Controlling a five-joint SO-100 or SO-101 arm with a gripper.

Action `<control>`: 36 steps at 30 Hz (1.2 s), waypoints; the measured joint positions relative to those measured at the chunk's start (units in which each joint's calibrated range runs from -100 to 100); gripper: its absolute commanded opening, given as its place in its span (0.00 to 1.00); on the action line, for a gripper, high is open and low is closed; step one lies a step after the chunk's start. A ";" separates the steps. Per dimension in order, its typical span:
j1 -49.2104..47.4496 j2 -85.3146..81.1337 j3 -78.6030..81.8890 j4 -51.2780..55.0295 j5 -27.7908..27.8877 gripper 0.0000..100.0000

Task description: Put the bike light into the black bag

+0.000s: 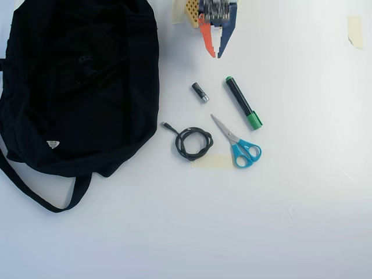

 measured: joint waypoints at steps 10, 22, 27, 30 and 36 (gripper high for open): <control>0.96 -0.83 10.46 -4.47 0.34 0.02; 1.62 -0.83 15.33 -5.93 0.15 0.02; 1.32 -0.83 15.49 -6.18 0.15 0.02; 1.32 -0.83 15.49 -6.18 0.15 0.02; 1.32 -0.83 15.49 -6.18 0.15 0.02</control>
